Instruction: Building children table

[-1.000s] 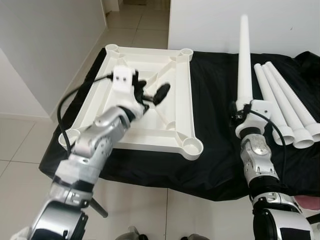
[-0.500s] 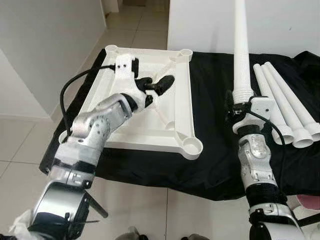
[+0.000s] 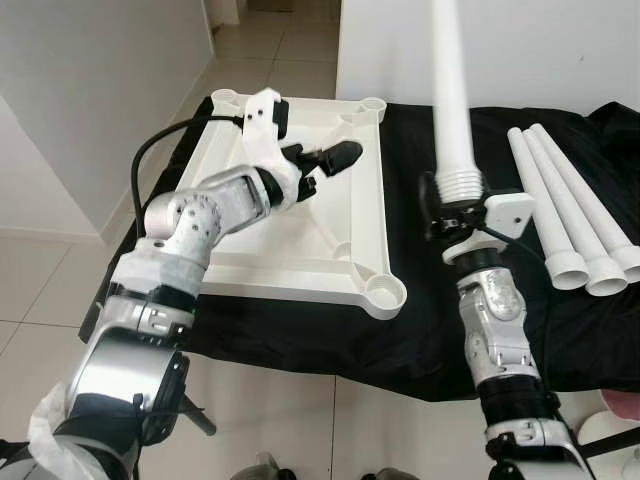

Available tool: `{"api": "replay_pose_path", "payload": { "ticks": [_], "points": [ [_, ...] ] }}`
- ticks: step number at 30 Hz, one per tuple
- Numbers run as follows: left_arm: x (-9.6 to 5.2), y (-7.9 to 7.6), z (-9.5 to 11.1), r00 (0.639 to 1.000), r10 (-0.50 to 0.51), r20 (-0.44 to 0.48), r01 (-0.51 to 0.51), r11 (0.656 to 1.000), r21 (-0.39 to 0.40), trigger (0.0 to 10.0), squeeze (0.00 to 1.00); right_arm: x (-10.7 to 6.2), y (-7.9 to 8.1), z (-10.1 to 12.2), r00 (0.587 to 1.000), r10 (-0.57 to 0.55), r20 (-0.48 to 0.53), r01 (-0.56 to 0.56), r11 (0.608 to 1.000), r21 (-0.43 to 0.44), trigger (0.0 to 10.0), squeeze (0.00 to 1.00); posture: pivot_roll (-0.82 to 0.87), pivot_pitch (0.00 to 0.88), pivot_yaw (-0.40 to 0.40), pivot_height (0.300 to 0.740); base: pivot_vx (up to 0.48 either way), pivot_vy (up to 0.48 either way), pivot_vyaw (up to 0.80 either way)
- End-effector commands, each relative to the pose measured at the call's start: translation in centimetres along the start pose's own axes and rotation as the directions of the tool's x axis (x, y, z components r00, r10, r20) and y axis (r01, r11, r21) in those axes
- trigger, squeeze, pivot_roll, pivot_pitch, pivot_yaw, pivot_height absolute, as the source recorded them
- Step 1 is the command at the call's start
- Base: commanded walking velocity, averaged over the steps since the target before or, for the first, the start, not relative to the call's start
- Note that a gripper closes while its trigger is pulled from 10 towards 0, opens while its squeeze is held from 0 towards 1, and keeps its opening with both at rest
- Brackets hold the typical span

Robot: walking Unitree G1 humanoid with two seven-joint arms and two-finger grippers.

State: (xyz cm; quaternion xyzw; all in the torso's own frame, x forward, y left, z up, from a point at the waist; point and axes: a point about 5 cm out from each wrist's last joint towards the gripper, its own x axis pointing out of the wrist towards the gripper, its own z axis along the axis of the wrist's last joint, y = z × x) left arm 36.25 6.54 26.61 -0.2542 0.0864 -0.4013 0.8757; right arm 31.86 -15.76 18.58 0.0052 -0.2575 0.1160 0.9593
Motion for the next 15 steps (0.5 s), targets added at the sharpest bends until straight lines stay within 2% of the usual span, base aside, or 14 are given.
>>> {"api": "replay_pose_path", "payload": {
  "ticks": [1,3,5,7,13,15],
  "points": [
    [-0.3,-2.2,0.4,0.904,-0.428,0.005,0.428,0.903,-0.028,10.0,0.0,-0.1,0.6,0.1,0.999,0.039,0.006,-0.039,0.999,0.01,10.0,0.0,-0.03,0.0,0.024,0.74,0.0,0.0,0.0],
    [-0.3,-2.3,0.6,0.901,-0.434,0.005,0.434,0.9,-0.036,10.0,0.0,-0.2,1.0,0.0,0.998,0.06,0.001,-0.06,0.998,0.011,10.0,0.0,-0.03,0.0,0.024,0.74,0.0,0.0,0.0],
    [-0.1,-2.7,1.2,0.887,-0.461,0.033,0.462,0.88,-0.107,10.0,0.0,-0.4,1.7,-0.2,0.993,0.115,-0.012,-0.115,0.993,0.011,10.0,0.0,-0.03,0.0,0.024,0.74,0.0,0.0,0.0],
    [-0.1,-2.8,1.4,0.881,-0.471,0.046,0.473,0.871,-0.137,10.0,0.0,-0.4,1.9,-0.3,0.992,0.129,-0.016,-0.128,0.992,0.008,10.0,0.0,-0.03,0.0,0.024,0.74,0.0,0.0,0.0],
    [0.2,-2.9,1.6,0.879,-0.476,0.045,0.477,0.869,-0.133,10.0,0.0,-0.5,2.3,-0.4,0.986,0.164,-0.028,-0.164,0.986,0.018,10.0,0.0,-0.03,0.0,0.022,0.74,0.0,0.0,0.0],
    [0.6,-3.1,1.6,0.878,-0.478,0.032,0.478,0.869,-0.125,10.0,0.0,-0.7,2.9,-0.5,0.974,0.221,-0.037,-0.221,0.975,0.024,10.0,0.0,-0.03,0.0,0.021,0.74,0.0,0.0,0.0]
  ]
}}
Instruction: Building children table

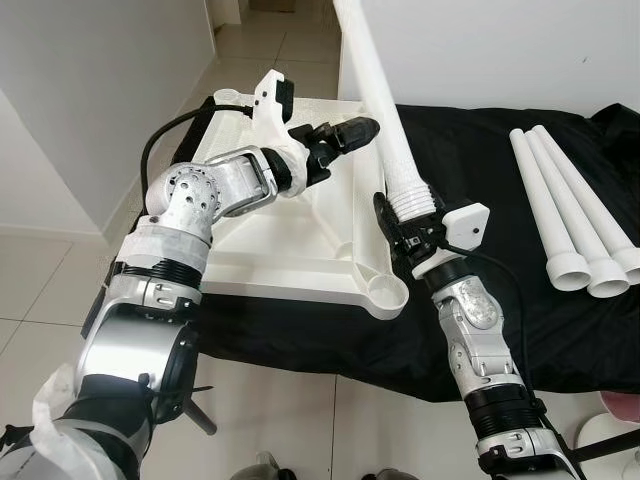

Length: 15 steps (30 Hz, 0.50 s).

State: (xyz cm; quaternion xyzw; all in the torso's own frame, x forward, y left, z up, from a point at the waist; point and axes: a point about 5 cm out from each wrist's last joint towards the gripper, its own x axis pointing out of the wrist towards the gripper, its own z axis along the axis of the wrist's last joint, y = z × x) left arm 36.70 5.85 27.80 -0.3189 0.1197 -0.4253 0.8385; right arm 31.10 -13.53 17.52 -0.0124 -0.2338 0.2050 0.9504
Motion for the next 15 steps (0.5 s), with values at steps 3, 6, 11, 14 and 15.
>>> {"api": "replay_pose_path", "payload": {
  "ticks": [3,6,11,14,15],
  "points": [
    [0.1,-2.6,0.2,0.908,-0.418,-0.02,0.418,0.908,0.026,10.0,0.0,-0.1,0.8,0.2,0.998,0.06,0.004,-0.06,0.998,0.002,10.0,0.0,-0.03,0.0,0.02,0.74,0.0,0.0,0.0],
    [0.7,-2.6,0.5,0.917,-0.399,-0.019,0.4,0.916,0.037,10.0,0.0,-0.4,1.4,0.2,0.996,0.091,0.006,-0.091,0.996,0.005,10.0,0.0,-0.04,0.0,0.021,0.74,0.0,0.0,0.0],
    [1.2,-2.1,1.6,0.94,-0.341,0.014,0.34,0.939,0.043,10.0,0.0,-0.7,1.9,0.2,0.993,0.12,0.011,-0.121,0.993,0.003,10.0,0.0,-0.04,0.0,0.025,0.74,0.0,0.0,0.0],
    [1.2,-2.0,2.0,0.943,-0.331,0.023,0.329,0.943,0.044,10.0,0.0,-0.8,2.0,0.2,0.992,0.126,0.011,-0.126,0.992,0.004,10.0,0.0,-0.04,0.0,0.025,0.74,0.0,0.0,0.0],
    [1.2,-1.8,3.3,0.95,-0.304,0.067,0.302,0.952,0.041,10.0,0.0,-1.1,2.2,0.1,0.991,0.136,0.01,-0.136,0.991,0.007,10.0,0.0,-0.04,0.0,0.025,0.74,0.0,0.0,0.0]
  ]
}}
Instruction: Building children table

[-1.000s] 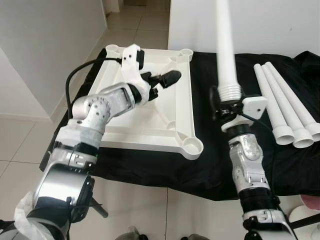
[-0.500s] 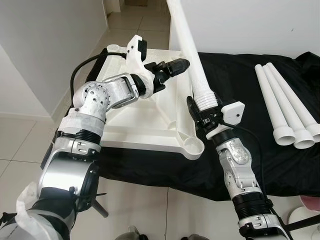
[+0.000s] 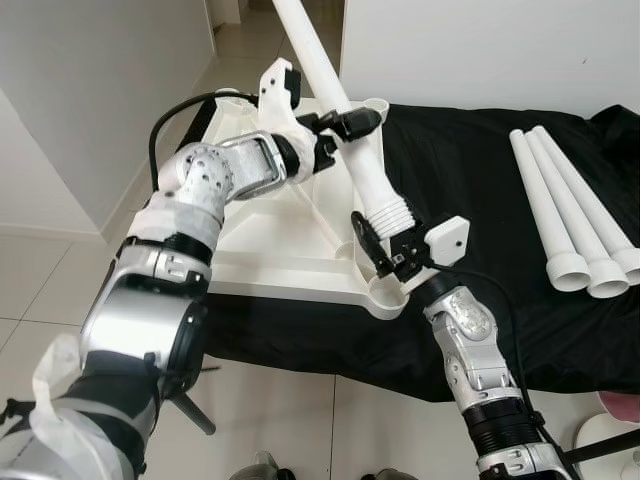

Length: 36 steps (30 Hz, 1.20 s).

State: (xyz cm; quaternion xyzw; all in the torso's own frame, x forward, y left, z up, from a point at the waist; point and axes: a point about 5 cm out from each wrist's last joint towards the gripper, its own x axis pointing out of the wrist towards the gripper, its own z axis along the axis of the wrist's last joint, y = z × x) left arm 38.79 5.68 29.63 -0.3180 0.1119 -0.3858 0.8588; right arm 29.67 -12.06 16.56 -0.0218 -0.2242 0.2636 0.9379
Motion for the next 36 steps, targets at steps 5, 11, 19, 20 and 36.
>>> {"api": "replay_pose_path", "payload": {
  "ticks": [5,11,19,20,36],
  "points": [
    [-0.5,-1.8,1.7,0.928,-0.369,0.059,0.37,0.929,-0.005,10.0,0.0,-0.2,0.3,0.4,1.0,0.02,0.021,-0.02,1.0,-0.006,10.0,0.0,-0.04,0.0,0.025,0.74,0.0,0.0,0.0],
    [-0.6,-1.6,3.5,0.938,-0.322,0.128,0.331,0.942,-0.054,10.0,0.0,-0.4,0.7,0.2,0.999,0.031,0.013,-0.031,1.0,0.001,10.0,0.0,-0.04,0.0,0.028,0.74,0.0,0.0,0.0],
    [0.9,-1.1,1.7,0.976,-0.208,0.058,0.211,0.976,-0.06,0.0,0.0,0.0,0.7,0.2,0.999,0.048,0.013,-0.048,0.999,0.007,10.0,0.0,-0.03,0.0,0.027,0.74,0.0,0.0,0.0],
    [0.9,-1.1,1.7,0.976,-0.208,0.058,0.211,0.976,-0.06,0.0,0.0,0.0,0.7,0.2,0.999,0.048,0.013,-0.048,0.999,0.007,10.0,0.0,-0.03,0.0,0.027,0.74,0.0,0.0,0.0],
    [0.4,-0.5,3.8,0.984,-0.122,0.132,0.123,0.992,0.005,10.0,0.0,0.4,-0.3,0.4,0.999,-0.051,0.012,0.049,0.988,0.147,10.0,1.0,-0.03,0.0,0.022,0.74,0.0,0.0,0.0]
  ]
}}
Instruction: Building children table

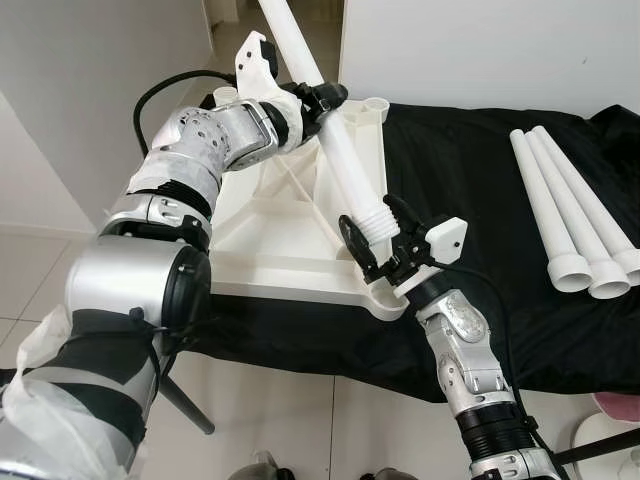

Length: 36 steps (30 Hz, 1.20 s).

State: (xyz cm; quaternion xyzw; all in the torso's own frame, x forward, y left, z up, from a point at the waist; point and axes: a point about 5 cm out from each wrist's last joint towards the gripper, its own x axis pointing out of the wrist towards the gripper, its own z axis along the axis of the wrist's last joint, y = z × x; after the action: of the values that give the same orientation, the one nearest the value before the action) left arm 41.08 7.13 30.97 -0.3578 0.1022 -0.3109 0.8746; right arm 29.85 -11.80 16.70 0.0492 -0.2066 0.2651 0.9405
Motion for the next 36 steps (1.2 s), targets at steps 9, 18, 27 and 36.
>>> {"api": "replay_pose_path", "payload": {
  "ticks": [9,18,27,36],
  "points": [
    [-0.4,-1.1,2.0,0.979,-0.179,0.097,0.148,0.953,0.265,10.0,0.0,0.1,-1.6,0.0,0.993,-0.109,-0.051,0.106,0.993,-0.058,10.0,0.0,-0.03,0.0,0.013,0.74,0.0,0.0,0.0],
    [-0.6,-2.2,3.2,0.954,-0.195,0.227,0.059,0.866,0.496,10.0,0.0,0.8,-1.1,-0.5,0.984,-0.115,-0.134,0.107,0.992,-0.068,10.0,0.0,-0.03,0.0,0.006,0.74,0.0,0.0,0.0],
    [-0.2,-4.8,1.6,0.922,-0.316,0.222,0.093,0.74,0.666,10.0,0.0,3.0,-0.6,-0.2,0.983,-0.081,-0.167,0.056,0.988,-0.145,10.0,0.0,-0.03,0.0,0.001,0.74,0.0,0.0,0.0],
    [0.0,-7.2,-1.2,0.892,-0.418,0.169,0.157,0.639,0.753,10.0,0.0,5.5,-0.9,0.4,0.979,-0.098,-0.178,0.063,0.979,-0.193,10.0,0.0,-0.02,0.0,-0.006,0.74,0.0,0.0,0.0]
  ]
}}
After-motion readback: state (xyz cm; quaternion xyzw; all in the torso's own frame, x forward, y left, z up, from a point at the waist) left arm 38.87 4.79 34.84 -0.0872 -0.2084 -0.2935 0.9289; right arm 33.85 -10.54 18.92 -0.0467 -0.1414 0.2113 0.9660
